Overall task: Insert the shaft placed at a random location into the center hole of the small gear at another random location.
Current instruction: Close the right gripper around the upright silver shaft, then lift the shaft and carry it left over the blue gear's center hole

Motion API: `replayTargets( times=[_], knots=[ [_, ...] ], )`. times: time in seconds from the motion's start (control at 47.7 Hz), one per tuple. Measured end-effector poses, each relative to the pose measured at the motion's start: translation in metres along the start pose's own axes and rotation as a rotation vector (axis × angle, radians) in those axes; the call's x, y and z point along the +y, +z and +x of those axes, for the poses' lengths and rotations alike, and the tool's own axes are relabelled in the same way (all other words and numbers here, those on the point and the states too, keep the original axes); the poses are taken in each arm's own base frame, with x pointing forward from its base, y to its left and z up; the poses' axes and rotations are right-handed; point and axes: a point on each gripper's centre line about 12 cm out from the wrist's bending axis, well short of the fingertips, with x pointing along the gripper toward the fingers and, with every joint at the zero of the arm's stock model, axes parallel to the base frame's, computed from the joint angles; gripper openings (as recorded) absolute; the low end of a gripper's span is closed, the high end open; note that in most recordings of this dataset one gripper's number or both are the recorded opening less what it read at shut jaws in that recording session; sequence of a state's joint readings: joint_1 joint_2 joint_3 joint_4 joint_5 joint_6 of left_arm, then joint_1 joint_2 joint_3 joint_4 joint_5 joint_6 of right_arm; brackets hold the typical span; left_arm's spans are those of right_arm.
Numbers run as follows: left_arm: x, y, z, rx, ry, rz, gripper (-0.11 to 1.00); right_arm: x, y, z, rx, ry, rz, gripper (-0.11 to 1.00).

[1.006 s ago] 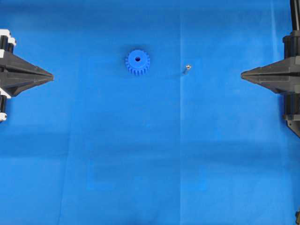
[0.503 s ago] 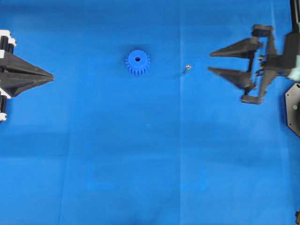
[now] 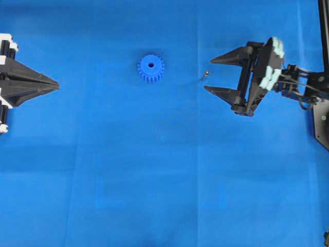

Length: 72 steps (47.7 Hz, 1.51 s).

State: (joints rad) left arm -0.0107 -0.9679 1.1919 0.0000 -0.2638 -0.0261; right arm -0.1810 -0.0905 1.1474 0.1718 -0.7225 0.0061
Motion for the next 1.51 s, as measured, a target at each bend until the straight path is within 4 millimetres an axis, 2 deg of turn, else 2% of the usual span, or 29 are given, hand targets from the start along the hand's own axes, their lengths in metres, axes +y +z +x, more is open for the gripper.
replayTargets(
  times=[0.252,0.524,0.65,0.838,0.901,1.279,1.509],
  knots=[
    [0.001,-0.003,-0.001,0.009,0.003,0.002,0.0,-0.008,-0.023,0.015,0.037,-0.061,0.028,0.72],
    [0.001,-0.003,-0.001,0.009,0.003,0.002,0.0,-0.01,-0.027,0.024,0.041,-0.077,0.036,0.68],
    [0.001,-0.003,-0.001,0.009,0.004,0.003,0.0,-0.011,-0.026,0.025,0.036,-0.086,0.044,0.54],
    [0.001,-0.003,-0.001,0.009,0.005,0.002,0.0,-0.011,-0.027,0.025,0.039,-0.091,0.048,0.12],
    [0.001,-0.004,-0.001,0.011,0.003,0.003,0.0,-0.011,-0.027,0.025,0.037,-0.091,0.049,0.04],
    [0.001,-0.004,-0.001,0.018,0.005,0.002,0.0,-0.011,-0.026,0.024,0.041,-0.09,0.051,0.03],
    [0.001,-0.005,-0.001,0.02,0.003,0.002,0.0,-0.006,-0.002,0.017,0.03,-0.066,0.066,0.03]
  ],
)
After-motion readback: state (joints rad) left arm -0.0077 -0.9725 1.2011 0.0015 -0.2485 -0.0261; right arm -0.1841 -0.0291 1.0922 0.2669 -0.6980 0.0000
